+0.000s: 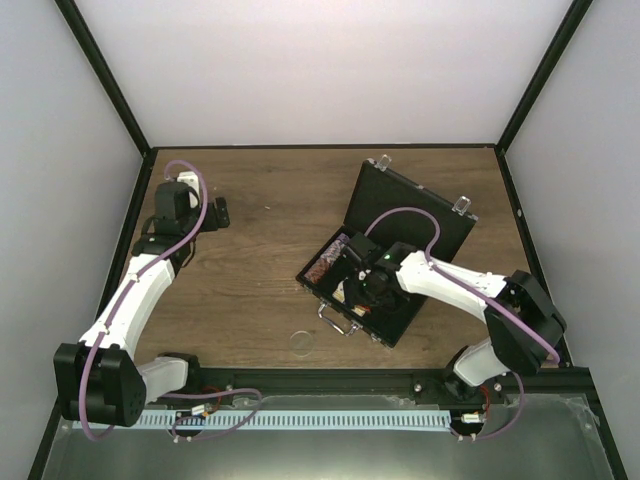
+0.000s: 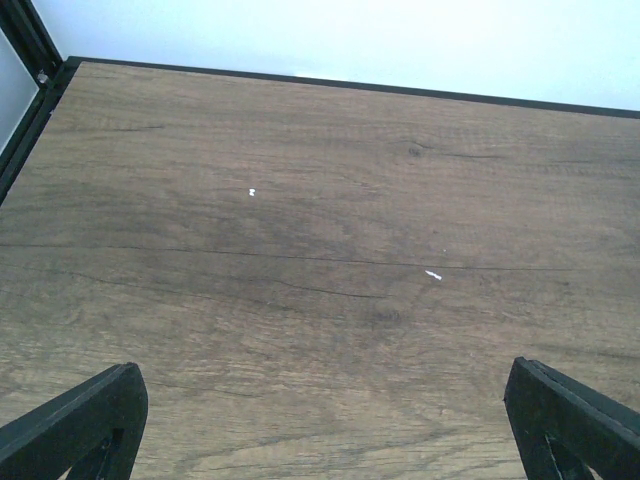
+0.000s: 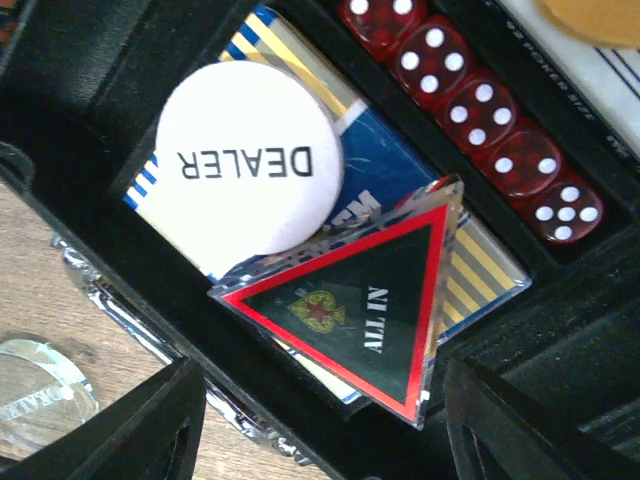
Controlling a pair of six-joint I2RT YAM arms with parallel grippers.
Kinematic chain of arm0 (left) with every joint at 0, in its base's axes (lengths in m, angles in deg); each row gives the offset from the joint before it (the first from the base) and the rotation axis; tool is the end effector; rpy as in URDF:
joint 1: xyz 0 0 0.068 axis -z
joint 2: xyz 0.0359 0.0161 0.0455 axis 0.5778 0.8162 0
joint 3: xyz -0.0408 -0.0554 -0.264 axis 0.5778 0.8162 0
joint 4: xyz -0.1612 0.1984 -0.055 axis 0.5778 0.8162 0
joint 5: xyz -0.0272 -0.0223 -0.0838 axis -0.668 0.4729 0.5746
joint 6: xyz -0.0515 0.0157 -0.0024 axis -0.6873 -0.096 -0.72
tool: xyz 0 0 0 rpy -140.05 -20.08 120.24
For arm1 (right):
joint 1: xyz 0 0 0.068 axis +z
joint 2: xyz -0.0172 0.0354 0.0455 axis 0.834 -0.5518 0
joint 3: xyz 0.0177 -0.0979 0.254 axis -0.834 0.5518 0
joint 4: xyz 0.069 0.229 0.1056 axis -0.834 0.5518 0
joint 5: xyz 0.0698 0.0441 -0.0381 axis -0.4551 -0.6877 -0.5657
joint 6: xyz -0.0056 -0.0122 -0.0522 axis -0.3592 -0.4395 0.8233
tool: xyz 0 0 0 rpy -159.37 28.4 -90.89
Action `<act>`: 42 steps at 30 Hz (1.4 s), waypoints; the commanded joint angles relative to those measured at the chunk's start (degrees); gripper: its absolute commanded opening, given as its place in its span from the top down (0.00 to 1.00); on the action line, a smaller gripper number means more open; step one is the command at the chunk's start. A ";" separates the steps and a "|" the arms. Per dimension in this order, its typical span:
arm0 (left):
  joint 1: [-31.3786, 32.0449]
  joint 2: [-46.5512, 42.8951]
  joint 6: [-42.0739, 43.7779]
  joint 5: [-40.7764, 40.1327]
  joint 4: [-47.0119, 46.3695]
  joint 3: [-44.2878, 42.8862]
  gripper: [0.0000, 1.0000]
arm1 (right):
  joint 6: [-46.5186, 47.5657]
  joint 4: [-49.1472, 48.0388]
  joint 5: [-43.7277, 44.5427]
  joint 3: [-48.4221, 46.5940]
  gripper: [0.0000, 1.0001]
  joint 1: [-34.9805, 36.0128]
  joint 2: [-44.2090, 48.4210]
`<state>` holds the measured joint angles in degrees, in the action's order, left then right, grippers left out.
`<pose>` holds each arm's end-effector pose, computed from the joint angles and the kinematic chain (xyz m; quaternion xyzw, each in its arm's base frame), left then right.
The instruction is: Pack up texas hold em set
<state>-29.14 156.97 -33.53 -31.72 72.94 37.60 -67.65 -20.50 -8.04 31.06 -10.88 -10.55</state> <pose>0.2610 -0.0261 0.2894 -0.0226 0.8765 -0.0309 0.4798 0.1815 0.1898 0.1967 -0.0595 0.9906 0.1088 0.0577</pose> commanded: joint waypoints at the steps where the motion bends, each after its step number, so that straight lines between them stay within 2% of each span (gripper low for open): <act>1: 0.24 -0.54 -0.18 0.78 0.08 -0.27 0.00 | -1.51 -1.62 -0.91 0.47 0.33 -0.63 1.17; 42: 0.20 -1.10 -0.18 0.96 0.11 -0.29 0.00 | -0.57 -4.41 -7.56 4.50 0.35 -0.71 0.82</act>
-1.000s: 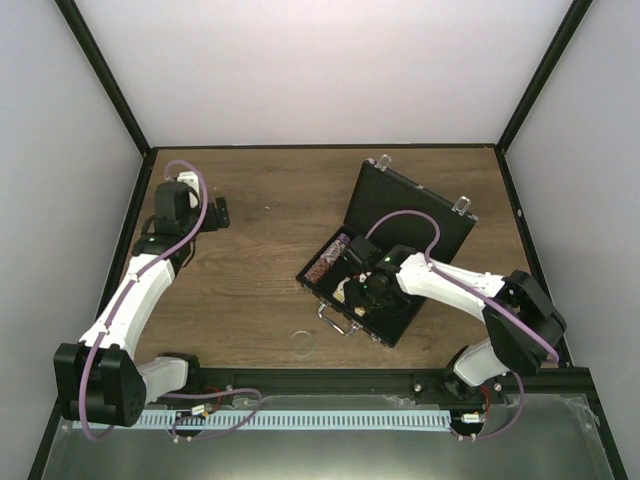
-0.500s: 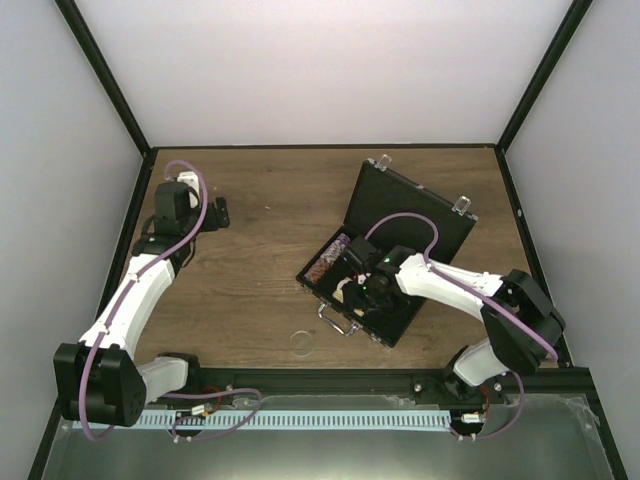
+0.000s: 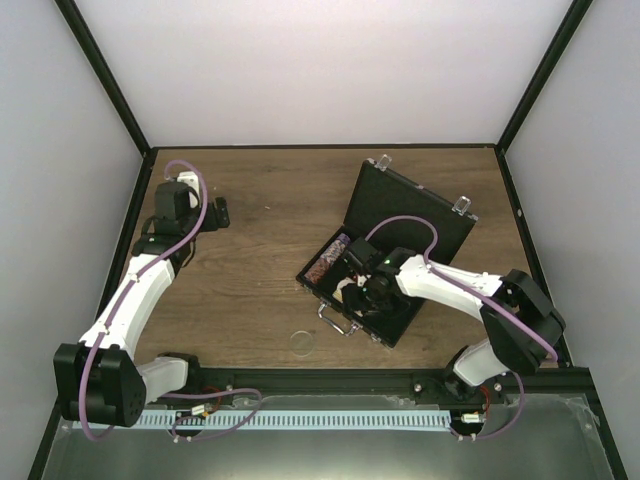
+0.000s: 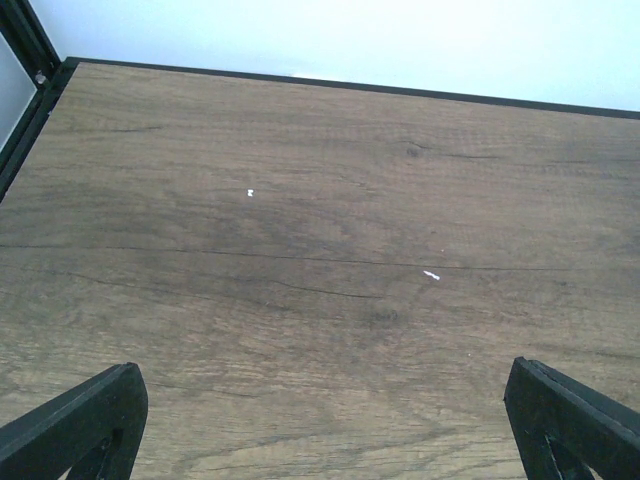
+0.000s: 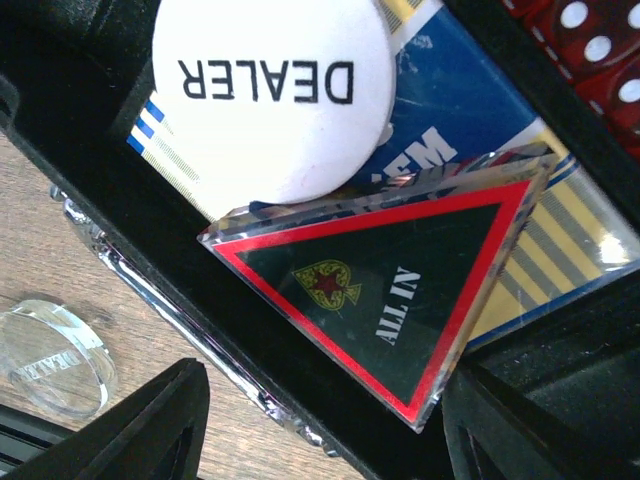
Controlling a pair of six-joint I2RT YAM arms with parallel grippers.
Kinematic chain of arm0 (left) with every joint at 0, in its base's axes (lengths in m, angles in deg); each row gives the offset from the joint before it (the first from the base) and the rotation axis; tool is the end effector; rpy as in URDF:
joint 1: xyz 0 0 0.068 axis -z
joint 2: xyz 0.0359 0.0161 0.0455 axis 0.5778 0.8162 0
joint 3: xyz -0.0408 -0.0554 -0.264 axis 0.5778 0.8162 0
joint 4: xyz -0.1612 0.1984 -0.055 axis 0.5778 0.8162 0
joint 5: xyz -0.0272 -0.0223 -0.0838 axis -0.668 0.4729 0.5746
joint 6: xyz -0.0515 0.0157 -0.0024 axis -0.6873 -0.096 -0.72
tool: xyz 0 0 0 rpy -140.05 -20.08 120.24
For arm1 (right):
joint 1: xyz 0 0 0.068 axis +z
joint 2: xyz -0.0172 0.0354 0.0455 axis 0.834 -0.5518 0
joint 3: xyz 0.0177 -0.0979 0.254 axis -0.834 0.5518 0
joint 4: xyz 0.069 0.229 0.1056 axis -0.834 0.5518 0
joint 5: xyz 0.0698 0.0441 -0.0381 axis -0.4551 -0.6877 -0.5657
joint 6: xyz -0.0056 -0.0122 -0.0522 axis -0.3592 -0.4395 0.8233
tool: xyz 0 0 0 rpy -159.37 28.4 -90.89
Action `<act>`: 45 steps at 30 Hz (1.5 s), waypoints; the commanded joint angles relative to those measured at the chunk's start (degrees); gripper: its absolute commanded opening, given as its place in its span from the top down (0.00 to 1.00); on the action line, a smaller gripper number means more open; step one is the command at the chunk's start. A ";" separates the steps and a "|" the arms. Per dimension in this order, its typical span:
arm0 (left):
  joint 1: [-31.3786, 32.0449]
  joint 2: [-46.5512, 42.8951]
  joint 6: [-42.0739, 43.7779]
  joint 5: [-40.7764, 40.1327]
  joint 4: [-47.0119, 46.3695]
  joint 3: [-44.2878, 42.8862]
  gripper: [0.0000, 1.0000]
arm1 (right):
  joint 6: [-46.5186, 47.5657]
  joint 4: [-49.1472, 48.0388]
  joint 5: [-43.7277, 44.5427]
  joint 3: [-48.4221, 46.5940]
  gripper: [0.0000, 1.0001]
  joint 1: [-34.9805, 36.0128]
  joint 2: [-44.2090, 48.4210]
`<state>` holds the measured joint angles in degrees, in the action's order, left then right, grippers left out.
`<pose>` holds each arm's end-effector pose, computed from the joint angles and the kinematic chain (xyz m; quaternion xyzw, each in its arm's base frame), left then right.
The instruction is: Pack up texas hold em set
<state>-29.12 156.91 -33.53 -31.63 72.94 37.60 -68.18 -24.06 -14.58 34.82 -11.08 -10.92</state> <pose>0.2608 -0.0262 0.2896 -0.0221 0.8763 -0.0317 0.4802 0.1755 0.1881 0.1800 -0.0592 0.9873 0.1470 0.0151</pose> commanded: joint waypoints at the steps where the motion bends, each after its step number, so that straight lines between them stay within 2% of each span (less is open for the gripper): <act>1: 0.21 -1.00 -0.18 0.87 0.12 -0.32 0.00 | -0.06 -1.15 -1.10 0.86 0.35 -0.49 1.58; 7: 0.24 -1.08 -0.23 0.80 0.08 -0.26 0.00 | -0.07 -0.34 0.57 0.44 0.32 -0.51 3.81; 13: 0.20 -1.04 -0.09 0.20 0.14 -0.25 0.00 | -2.10 8.44 10.85 -4.27 0.23 -0.32 6.62; 18: 0.24 -1.65 -0.02 -0.90 -0.05 -0.08 0.00 | -5.11 12.83 17.02 -11.16 0.17 5.85 6.20; 23: 0.24 -1.81 0.15 -1.83 -0.05 0.02 0.00 | -8.34 8.58 18.98 -15.70 0.13 17.24 -0.64; 30: 0.20 -1.88 0.35 -2.91 -0.27 0.16 0.00 | -7.51 5.34 18.49 -22.01 0.08 25.70 -12.75; 39: 0.19 -1.97 -0.09 -1.55 -0.50 0.04 0.00 | -9.36 5.66 18.61 -25.31 0.05 30.05 -21.94; 45: 0.24 -2.22 -0.03 -1.78 -0.47 0.02 0.00 | -8.83 3.69 17.91 -24.23 0.05 30.78 -23.05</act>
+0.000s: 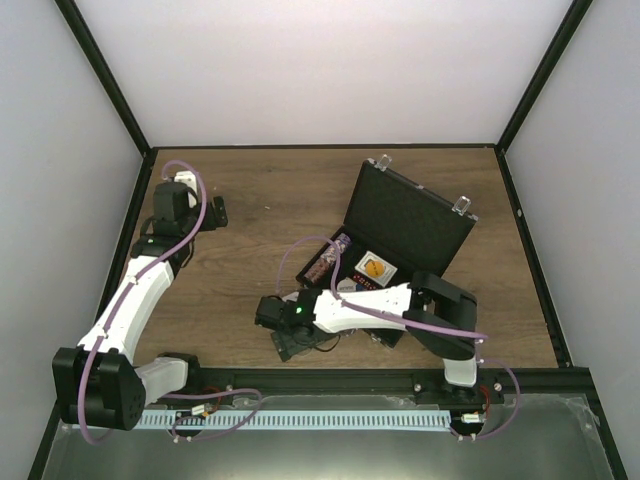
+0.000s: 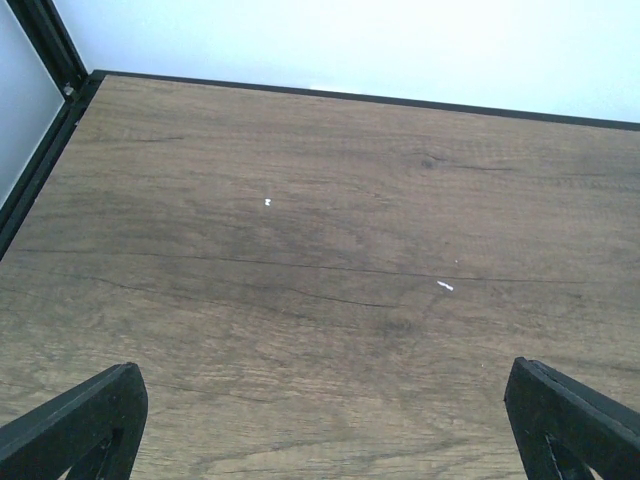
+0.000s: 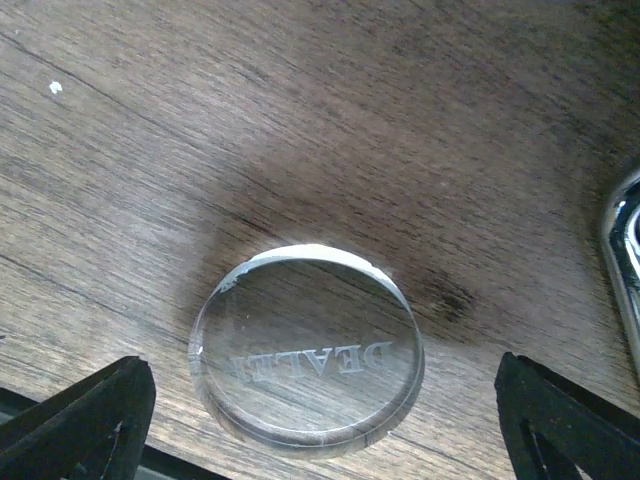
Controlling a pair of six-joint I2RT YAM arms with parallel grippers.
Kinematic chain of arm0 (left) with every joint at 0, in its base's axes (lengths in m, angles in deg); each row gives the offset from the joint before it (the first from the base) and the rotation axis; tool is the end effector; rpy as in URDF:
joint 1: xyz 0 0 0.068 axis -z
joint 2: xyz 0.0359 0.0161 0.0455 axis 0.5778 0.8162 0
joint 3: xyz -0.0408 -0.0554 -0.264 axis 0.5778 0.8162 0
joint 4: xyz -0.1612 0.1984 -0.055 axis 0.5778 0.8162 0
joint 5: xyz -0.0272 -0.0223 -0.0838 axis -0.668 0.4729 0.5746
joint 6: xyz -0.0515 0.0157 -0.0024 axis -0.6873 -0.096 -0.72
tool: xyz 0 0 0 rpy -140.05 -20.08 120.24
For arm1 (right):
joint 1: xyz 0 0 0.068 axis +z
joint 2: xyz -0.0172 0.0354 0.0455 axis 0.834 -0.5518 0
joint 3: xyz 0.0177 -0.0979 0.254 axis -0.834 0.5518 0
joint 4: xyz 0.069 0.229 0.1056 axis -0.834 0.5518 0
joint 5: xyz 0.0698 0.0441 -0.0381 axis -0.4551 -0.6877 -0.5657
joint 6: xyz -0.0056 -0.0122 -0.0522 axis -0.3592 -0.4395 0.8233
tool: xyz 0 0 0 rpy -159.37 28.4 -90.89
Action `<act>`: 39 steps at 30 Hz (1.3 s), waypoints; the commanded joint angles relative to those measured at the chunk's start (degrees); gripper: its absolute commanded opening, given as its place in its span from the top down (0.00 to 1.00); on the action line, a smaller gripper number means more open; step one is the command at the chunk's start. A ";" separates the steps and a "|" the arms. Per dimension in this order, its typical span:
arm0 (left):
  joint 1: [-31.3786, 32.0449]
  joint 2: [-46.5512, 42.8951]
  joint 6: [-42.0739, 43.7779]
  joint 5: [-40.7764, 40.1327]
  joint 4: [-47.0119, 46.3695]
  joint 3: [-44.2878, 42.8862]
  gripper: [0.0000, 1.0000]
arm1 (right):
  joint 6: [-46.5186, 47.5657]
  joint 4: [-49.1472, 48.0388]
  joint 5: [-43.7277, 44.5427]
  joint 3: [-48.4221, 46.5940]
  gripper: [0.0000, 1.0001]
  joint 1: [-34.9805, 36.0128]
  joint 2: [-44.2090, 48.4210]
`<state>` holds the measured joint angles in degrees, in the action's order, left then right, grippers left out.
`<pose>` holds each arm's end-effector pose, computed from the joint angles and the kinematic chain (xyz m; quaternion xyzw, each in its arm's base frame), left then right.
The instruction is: Pack up texas hold em set
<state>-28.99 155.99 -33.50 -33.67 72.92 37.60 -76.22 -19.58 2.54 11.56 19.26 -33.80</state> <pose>0.2580 -0.0253 0.2936 -0.0297 0.8717 -0.0176 0.4888 0.0906 0.3425 0.1676 -0.2363 0.9674 0.0427 0.0802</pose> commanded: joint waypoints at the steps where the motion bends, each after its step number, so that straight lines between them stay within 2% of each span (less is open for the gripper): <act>1: 0.11 -1.31 -0.11 0.26 -0.51 0.15 0.00 | -0.58 -0.44 0.86 -1.51 0.06 0.43 -0.56; 9: 0.11 -0.67 0.06 0.22 -0.22 -0.11 0.00 | -0.37 2.87 1.94 -5.30 0.11 0.97 -3.74; 18: 0.11 -1.53 0.15 -0.25 -0.14 -0.11 0.00 | -1.66 1.24 1.35 -2.18 0.19 0.98 -3.25; 23: 0.11 -1.29 0.15 -0.18 -0.03 -0.05 0.00 | -2.01 -0.02 0.27 -1.29 0.25 1.01 -3.32; 29: 0.11 -1.39 -0.10 0.23 -0.13 -0.08 0.00 | -3.40 1.23 0.99 -0.66 0.37 0.97 -2.88; 34: 0.11 -1.29 -0.11 -0.06 -0.07 -0.04 0.00 | -2.50 3.45 2.10 -1.43 0.47 0.96 0.00; 39: 0.11 -1.48 -0.12 -0.22 -0.03 0.08 0.00 | -1.51 5.40 3.69 -1.57 0.49 0.44 7.48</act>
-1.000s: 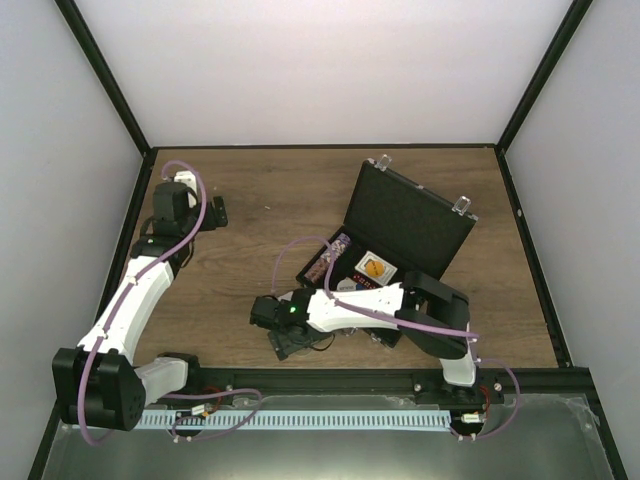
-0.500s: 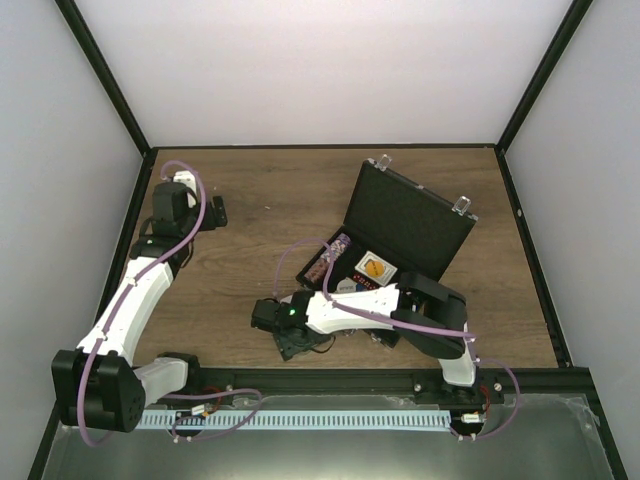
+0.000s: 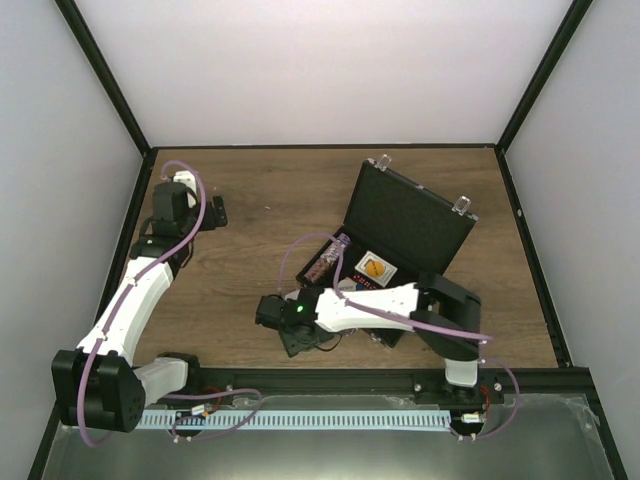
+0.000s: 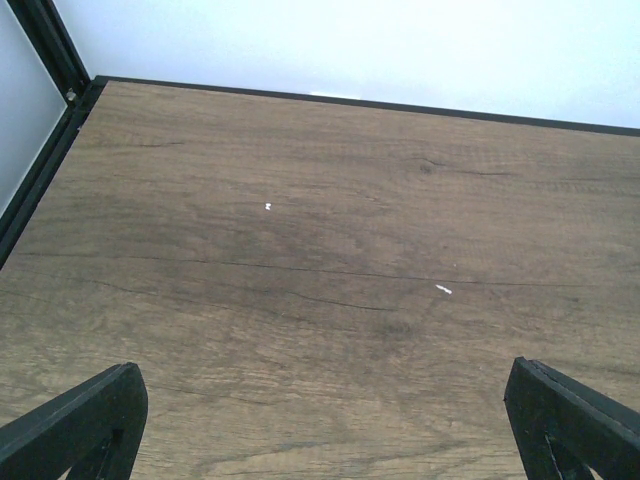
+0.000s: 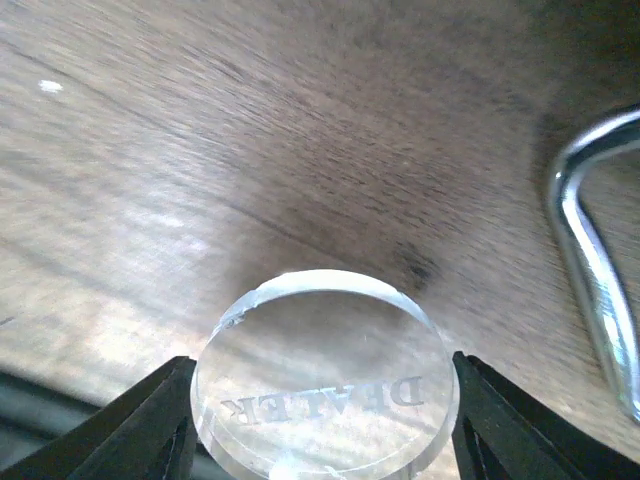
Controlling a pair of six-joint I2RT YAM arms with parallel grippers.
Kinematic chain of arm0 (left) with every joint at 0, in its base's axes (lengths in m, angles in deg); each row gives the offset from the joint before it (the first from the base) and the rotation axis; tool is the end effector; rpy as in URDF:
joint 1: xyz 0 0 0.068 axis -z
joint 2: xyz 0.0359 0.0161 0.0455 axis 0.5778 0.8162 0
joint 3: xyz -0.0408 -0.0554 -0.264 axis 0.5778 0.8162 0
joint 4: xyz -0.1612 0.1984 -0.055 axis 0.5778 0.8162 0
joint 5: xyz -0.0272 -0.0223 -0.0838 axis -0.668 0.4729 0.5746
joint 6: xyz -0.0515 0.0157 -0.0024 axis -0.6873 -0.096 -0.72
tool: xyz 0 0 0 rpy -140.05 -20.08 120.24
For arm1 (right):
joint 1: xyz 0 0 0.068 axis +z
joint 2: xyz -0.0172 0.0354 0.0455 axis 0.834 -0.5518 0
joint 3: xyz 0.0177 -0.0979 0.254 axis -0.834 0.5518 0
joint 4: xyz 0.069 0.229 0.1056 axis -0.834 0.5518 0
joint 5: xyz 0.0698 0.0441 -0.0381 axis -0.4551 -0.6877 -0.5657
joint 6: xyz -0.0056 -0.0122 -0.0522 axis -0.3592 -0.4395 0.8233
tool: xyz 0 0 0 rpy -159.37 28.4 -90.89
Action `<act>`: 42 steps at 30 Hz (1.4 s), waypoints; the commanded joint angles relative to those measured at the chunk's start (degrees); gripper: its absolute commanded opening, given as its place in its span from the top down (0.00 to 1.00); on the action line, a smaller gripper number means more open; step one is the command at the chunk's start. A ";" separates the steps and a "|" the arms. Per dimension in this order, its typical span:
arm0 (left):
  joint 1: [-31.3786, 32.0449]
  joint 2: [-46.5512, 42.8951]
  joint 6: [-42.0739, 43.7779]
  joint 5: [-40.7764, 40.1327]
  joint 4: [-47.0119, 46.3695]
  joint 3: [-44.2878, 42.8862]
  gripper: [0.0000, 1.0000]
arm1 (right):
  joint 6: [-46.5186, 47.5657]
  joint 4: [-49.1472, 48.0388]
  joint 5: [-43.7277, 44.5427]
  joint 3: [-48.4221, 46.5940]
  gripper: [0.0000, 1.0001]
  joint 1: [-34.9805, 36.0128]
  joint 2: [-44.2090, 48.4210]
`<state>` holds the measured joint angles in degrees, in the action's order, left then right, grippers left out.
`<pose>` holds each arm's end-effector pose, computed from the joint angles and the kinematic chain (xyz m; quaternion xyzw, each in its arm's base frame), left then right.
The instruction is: Pack up texas hold em set
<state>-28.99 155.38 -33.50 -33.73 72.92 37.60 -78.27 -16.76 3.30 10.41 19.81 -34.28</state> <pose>0.2561 -0.0250 0.2961 -0.0302 0.8691 -0.0179 0.4935 0.0875 0.3423 0.1692 -0.2243 0.9712 0.0248 0.0767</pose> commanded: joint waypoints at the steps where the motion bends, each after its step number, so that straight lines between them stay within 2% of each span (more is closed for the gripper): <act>1: 0.11 -1.00 -0.09 -0.12 -0.08 -0.01 0.00 | 0.81 3.05 3.24 -0.26 0.49 -0.74 9.85; 6: 0.11 -1.00 -0.25 0.11 -0.03 0.02 0.00 | 3.69 3.23 4.47 3.84 0.49 -7.69 18.80; 12: 0.11 -0.54 -0.21 0.08 0.06 0.24 0.00 | 12.08 -5.11 0.48 12.53 0.49 -22.21 26.22; 17: 0.11 0.02 -0.06 -0.56 0.18 0.18 0.00 | 16.63 -9.88 -2.41 15.79 0.49 -31.40 26.51; 25: 0.20 0.82 -0.05 -0.14 0.41 0.12 0.00 | 21.96 -14.00 -5.35 17.39 0.49 -42.04 25.70; 30: 0.28 0.91 -0.03 -0.39 0.49 0.22 0.00 | 24.38 -15.37 -6.11 16.08 0.49 -45.26 22.41; 36: 0.29 0.71 0.06 -0.50 0.48 0.14 0.00 | 25.02 -15.27 -6.39 14.82 0.49 -45.51 18.20; 42: 0.29 0.56 0.02 -0.26 0.41 0.06 0.00 | 24.20 -14.94 -3.72 16.48 0.48 -45.56 18.04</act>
<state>-28.88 156.14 -33.50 -33.95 73.37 37.60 -54.47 -31.03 -2.40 27.80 -25.57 -16.93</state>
